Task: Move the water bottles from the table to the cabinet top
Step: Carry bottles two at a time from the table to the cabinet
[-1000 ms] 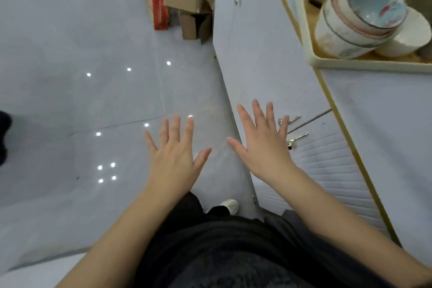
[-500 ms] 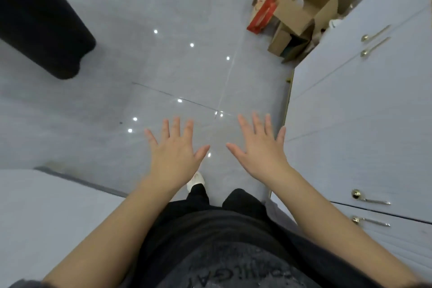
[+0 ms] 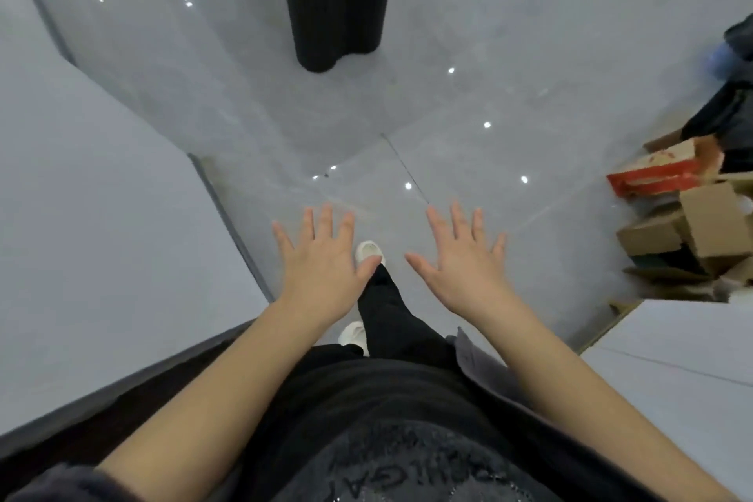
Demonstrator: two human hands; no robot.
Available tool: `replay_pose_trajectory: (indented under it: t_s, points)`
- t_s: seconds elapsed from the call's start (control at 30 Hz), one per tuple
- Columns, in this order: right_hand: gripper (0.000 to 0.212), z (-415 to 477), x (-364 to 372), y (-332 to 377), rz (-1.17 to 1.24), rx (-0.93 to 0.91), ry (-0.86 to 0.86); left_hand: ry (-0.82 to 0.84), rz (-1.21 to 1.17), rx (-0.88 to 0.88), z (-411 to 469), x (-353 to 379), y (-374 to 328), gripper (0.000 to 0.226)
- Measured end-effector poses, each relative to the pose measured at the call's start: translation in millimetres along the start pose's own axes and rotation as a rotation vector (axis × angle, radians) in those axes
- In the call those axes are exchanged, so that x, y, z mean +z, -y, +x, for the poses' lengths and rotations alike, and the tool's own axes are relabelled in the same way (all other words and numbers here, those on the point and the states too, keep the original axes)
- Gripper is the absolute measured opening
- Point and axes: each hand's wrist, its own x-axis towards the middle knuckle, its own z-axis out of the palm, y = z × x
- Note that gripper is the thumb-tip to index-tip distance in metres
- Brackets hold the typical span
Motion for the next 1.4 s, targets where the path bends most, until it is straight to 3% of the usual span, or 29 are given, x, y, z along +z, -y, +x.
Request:
replay_pose_trajectory:
  t_s: [0.57,0.87,1.4]
  points:
    - [0.075,195,-120,66,-0.255,-0.348,0.069,-0.010,-0.213,-0.369,131,-77,27,0.076]
    - [0.076,253,-147,120,-0.297,-0.363,0.084,-0.013,-0.257,-0.373,187,-112,76,0.075]
    - [0.076,376,-233,300,-0.166,-0.260,0.038,0.028,-0.211,-0.309,318,-232,250,0.077]
